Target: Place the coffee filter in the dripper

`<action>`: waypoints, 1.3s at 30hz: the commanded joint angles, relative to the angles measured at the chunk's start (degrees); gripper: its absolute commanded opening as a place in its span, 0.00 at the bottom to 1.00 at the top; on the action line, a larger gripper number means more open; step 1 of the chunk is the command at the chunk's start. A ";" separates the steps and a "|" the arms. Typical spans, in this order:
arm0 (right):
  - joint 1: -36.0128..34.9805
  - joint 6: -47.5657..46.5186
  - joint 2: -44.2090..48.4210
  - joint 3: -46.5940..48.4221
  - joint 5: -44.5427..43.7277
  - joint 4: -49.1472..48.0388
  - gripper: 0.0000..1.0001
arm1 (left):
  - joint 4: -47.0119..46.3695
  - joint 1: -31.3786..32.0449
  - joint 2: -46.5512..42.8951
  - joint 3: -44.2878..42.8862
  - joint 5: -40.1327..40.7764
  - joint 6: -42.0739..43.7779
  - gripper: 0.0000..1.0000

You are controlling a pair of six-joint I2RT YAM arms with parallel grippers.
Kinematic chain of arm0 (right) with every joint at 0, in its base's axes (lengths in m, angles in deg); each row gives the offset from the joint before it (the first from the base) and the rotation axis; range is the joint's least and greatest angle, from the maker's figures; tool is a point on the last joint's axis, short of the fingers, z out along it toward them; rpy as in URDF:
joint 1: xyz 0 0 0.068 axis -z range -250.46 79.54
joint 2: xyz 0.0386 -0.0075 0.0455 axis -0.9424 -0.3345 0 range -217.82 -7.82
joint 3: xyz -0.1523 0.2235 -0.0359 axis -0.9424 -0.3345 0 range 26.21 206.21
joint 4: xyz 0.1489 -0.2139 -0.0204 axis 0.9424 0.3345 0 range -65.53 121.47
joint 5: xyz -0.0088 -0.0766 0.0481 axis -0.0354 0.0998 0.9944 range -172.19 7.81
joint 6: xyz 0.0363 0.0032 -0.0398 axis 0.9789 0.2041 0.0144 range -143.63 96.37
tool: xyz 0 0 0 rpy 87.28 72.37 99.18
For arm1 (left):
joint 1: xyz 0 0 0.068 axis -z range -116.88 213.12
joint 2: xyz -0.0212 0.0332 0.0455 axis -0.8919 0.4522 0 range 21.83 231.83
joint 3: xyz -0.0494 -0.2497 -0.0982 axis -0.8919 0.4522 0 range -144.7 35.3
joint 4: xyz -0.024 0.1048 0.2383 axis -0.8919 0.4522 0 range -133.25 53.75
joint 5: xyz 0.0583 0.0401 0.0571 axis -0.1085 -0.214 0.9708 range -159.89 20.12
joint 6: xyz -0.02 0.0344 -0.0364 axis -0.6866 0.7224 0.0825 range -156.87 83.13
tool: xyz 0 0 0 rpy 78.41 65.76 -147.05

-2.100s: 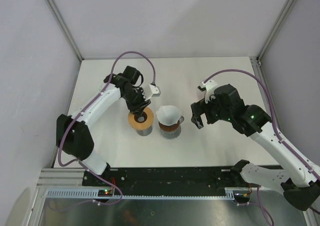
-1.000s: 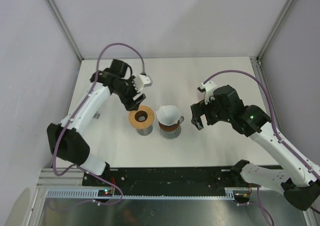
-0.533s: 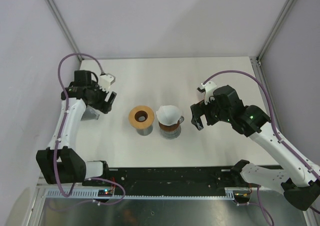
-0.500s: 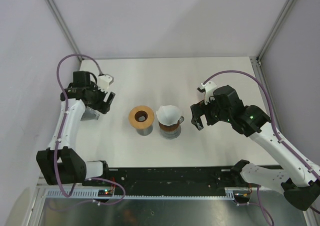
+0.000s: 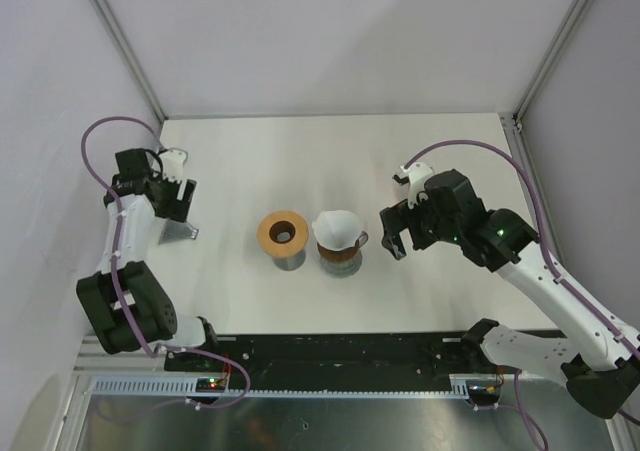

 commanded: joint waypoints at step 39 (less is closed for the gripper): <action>-1.08 5.43 0.75 5.32 -3.51 -5.05 0.99 | 3.81 13.12 -9.98 -3.79 -16.17 1.00 0.00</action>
